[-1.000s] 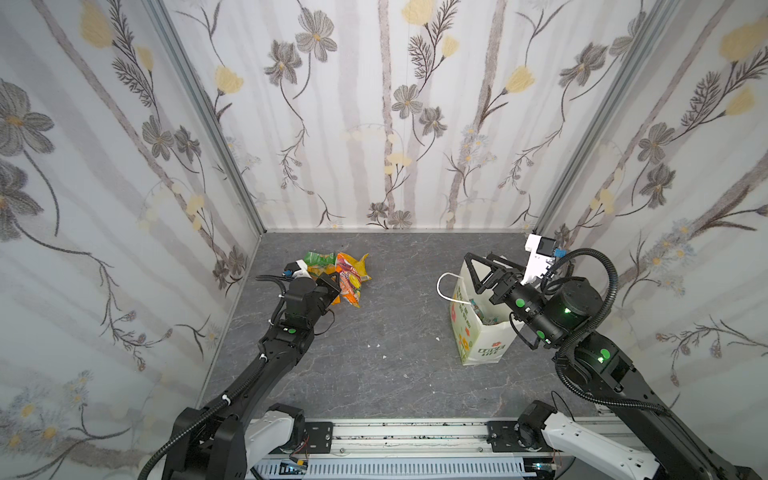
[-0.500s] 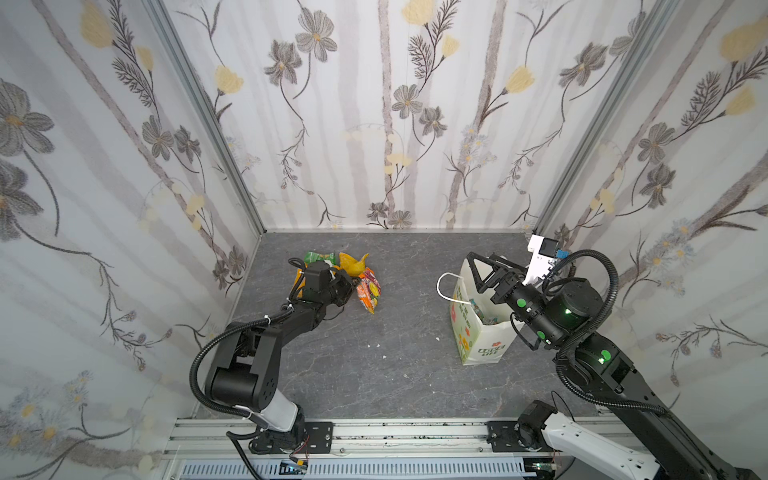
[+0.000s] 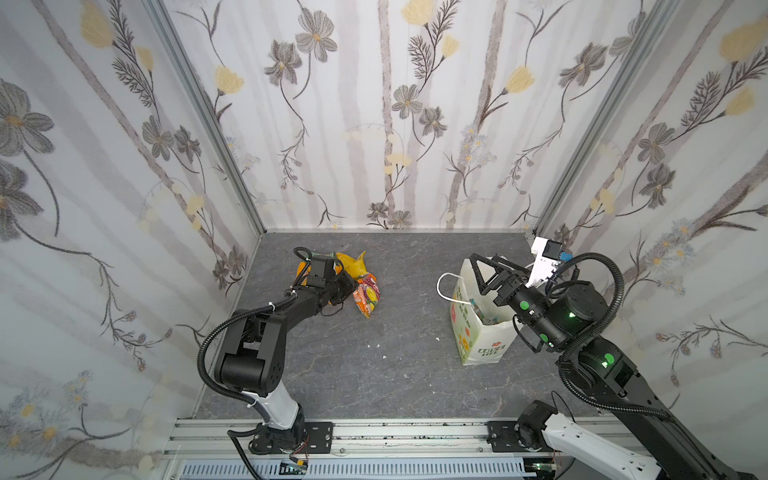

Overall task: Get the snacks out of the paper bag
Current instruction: 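Lower the FOXS packet beside the other packets with the left gripper, release, then draw the left gripper back while the right gripper moves over the bag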

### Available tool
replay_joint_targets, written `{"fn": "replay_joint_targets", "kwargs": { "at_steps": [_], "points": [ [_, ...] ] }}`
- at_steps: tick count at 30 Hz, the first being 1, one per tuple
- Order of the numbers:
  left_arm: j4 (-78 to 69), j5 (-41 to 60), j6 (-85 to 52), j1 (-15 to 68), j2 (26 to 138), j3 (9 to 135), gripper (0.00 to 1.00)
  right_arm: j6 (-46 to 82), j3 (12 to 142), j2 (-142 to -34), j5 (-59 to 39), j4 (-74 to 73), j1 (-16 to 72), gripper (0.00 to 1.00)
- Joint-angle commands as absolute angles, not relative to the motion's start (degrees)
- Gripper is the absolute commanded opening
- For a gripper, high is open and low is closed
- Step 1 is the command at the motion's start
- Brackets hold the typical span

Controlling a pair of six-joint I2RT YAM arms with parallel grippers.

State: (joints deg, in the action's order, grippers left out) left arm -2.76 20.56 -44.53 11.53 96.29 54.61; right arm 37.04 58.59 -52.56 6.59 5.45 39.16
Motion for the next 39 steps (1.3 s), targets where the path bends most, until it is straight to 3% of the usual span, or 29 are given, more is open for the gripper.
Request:
{"fn": "replay_joint_targets", "kwargs": {
  "at_steps": [1,11,15,29,39],
  "points": [
    [3.72,14.64,-39.4,11.32,96.59,56.37,0.27,37.65,58.89,-52.89,7.8,5.33,39.11,1.0],
    [13.8,2.62,-31.45,11.21,91.31,59.92,0.56,37.75,64.1,-56.31,7.31,13.02,38.42,0.99],
    [15.7,1.93,-29.26,11.25,87.26,60.2,0.61,37.87,66.23,-58.43,5.15,15.76,37.33,0.99],
    [13.08,25.44,-23.58,13.11,63.99,61.77,0.78,33.06,76.33,-69.73,-2.25,36.11,28.66,0.99],
    [24.56,31.45,-9.23,27.16,61.12,73.79,0.93,30.27,75.87,-75.82,-0.81,41.67,27.51,0.94]
  ]
}}
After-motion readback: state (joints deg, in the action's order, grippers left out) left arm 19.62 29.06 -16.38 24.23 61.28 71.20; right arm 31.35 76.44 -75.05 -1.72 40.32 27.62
